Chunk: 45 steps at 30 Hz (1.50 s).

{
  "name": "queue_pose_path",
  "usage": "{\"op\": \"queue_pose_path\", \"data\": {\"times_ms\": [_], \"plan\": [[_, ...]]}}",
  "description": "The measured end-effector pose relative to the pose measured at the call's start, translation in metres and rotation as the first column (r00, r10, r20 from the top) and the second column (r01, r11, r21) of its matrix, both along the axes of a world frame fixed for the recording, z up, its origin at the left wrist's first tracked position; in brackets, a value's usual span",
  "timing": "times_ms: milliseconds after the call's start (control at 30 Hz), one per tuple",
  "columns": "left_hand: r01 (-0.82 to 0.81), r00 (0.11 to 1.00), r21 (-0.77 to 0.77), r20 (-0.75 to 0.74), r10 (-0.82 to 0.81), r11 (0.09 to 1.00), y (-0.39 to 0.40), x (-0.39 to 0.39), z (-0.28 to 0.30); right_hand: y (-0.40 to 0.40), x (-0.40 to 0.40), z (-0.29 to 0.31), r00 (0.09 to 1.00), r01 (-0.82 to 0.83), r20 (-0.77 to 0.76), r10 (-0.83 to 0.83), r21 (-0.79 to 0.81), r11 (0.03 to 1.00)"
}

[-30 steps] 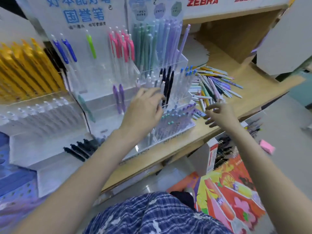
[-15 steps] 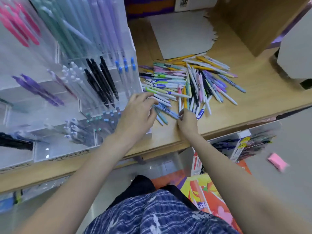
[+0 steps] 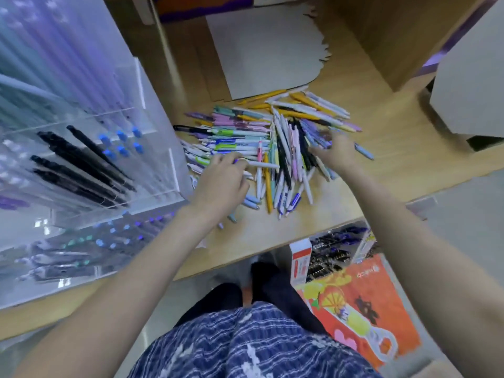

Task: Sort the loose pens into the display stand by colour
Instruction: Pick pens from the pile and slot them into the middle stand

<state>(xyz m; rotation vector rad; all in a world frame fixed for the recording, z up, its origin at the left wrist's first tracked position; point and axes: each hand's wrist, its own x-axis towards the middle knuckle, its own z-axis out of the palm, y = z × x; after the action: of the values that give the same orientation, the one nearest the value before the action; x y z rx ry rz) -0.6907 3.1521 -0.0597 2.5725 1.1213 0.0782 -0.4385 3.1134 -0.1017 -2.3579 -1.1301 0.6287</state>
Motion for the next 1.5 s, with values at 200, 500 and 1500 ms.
{"op": "queue_pose_path", "data": {"times_ms": [200,500,1500], "plan": [[-0.160,0.980,-0.066,-0.129,0.150,0.985,0.025,0.038,-0.030,0.058,0.081,-0.034,0.990,-0.093,0.089,0.107,-0.146,0.985],[-0.400,0.894,-0.162,-0.286,0.345,0.902,0.024,0.073,-0.051,0.088,0.093,-0.046,0.939,-0.319,0.050,0.340,-0.244,0.916],[-0.398,0.913,-0.061,0.066,0.402,0.915,-0.022,0.052,-0.067,0.047,0.075,-0.010,0.891,-0.450,-0.085,0.447,-0.019,0.893]]}}
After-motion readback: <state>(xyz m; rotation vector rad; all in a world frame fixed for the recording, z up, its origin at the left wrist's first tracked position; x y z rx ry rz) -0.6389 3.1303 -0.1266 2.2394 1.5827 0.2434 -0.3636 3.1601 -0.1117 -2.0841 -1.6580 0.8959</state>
